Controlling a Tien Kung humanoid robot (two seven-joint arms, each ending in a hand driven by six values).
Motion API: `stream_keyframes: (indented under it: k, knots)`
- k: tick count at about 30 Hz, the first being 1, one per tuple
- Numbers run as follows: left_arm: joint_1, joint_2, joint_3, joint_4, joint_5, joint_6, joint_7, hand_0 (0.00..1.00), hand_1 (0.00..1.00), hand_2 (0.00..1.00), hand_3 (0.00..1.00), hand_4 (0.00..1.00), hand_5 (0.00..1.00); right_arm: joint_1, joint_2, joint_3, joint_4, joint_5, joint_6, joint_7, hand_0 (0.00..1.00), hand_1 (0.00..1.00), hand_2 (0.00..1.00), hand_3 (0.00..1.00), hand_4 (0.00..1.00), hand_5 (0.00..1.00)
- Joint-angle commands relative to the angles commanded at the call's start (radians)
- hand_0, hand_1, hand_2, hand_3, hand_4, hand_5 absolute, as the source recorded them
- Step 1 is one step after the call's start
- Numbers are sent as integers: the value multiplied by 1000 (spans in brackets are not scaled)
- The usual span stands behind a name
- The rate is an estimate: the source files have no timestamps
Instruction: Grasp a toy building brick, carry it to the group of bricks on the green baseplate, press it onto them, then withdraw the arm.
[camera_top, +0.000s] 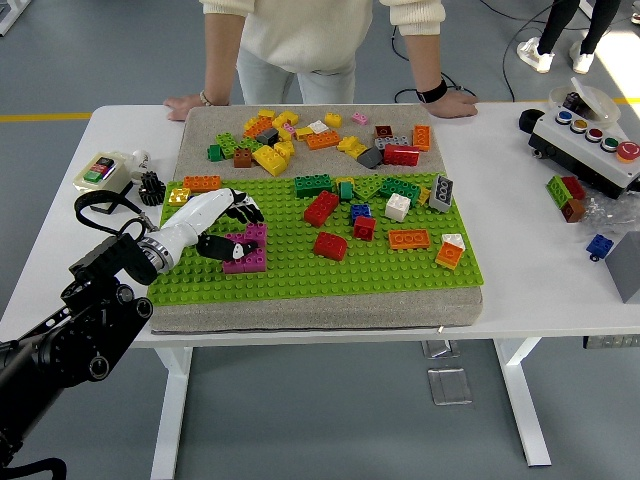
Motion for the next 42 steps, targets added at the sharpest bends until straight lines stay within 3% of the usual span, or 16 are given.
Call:
stream_keyframes:
  k: [35, 42]
  knots:
    - [-7, -4, -6, 23, 8, 0, -2, 621, 598, 584, 557, 840, 4, 2, 0, 2, 0, -1, 0, -1, 753, 674, 726, 667, 926, 493]
    - [-1, 2, -15, -6, 10, -6, -2, 624, 599, 584, 557, 852, 11, 0, -1, 4, 0, 0, 1, -1, 753, 674, 726, 667, 927, 492]
